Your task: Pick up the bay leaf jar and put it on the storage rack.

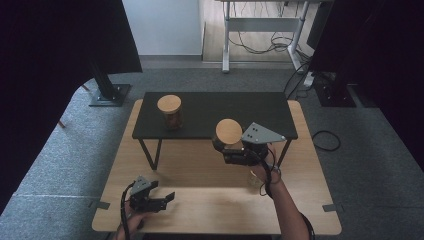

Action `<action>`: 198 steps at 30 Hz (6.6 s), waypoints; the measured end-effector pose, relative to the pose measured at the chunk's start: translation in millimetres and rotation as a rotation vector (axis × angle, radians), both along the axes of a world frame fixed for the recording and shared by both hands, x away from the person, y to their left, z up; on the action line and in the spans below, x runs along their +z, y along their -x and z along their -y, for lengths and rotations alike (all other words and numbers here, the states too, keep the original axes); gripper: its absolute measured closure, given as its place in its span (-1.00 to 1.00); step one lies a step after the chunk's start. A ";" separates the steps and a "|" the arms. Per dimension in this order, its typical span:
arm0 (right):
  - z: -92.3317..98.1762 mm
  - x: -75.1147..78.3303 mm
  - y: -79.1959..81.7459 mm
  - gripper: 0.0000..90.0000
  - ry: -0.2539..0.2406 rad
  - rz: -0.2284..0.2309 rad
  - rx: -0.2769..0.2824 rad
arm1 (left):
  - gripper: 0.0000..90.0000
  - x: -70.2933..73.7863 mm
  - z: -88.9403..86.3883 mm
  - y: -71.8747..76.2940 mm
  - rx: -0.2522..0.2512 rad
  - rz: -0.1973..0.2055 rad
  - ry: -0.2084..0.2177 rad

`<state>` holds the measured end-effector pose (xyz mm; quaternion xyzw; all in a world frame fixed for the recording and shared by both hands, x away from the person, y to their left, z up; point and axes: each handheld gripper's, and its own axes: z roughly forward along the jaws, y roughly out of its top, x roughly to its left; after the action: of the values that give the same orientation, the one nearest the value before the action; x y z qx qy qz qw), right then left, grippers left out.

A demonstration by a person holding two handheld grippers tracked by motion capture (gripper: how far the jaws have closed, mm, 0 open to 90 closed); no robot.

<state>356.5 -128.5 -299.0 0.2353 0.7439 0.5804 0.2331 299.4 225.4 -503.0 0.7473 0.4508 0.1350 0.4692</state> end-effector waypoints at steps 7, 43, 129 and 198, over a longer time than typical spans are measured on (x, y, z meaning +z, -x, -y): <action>1.1 7.9 -4.1 -0.44 -0.011 0.006 -0.003 | -0.77 0.0 -0.2 -0.4 -0.003 -0.004 0.000; -9.6 20.3 -51.8 -0.44 -0.004 -0.005 -0.057 | -0.77 -0.1 0.1 -0.7 -0.007 -0.007 -0.001; 2.7 -8.0 -39.4 -0.74 0.062 -0.086 -0.248 | -0.77 -0.1 0.1 0.2 0.003 -0.009 -0.012; 43.6 -151.8 90.0 -0.75 0.041 -0.200 -0.089 | -0.78 -0.5 -1.1 -4.1 0.010 -0.024 -0.023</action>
<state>266.5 -172.1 -450.8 0.3198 0.7641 0.5278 0.1881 303.6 226.6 -503.5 0.7518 0.4588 0.1335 0.4544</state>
